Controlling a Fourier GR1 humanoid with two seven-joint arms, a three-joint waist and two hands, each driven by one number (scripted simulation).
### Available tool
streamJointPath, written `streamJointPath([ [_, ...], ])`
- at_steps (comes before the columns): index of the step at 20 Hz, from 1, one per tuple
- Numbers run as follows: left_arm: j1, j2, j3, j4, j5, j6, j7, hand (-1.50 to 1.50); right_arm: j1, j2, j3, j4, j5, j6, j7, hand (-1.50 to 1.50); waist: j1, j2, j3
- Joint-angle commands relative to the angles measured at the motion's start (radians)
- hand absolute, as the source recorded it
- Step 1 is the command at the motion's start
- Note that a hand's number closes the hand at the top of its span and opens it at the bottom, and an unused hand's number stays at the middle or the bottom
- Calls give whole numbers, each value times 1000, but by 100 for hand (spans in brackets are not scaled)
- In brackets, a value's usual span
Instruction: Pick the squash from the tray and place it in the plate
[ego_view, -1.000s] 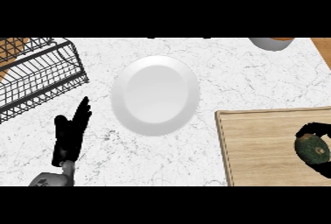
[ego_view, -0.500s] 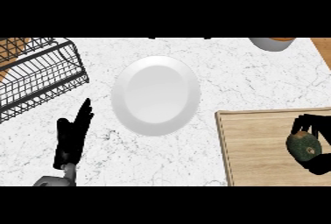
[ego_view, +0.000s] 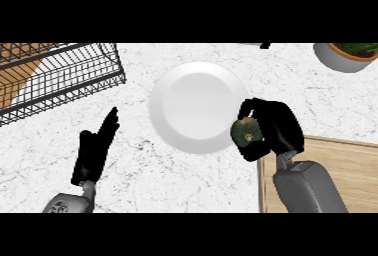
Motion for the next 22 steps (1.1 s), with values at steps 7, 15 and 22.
streamJointPath([
  [7,-28,-7,-4,26,2,-11,19,0,-398,80,224,67,215,-260,582,150,7,-6,2],
  [15,-57,-22,7,49,-21,21,13,0,-611,81,386,297,168,-384,1002,150,-29,2,5],
  [22,-73,-19,32,48,-21,36,31,0,-713,81,336,531,78,-489,961,150,-56,8,7],
])
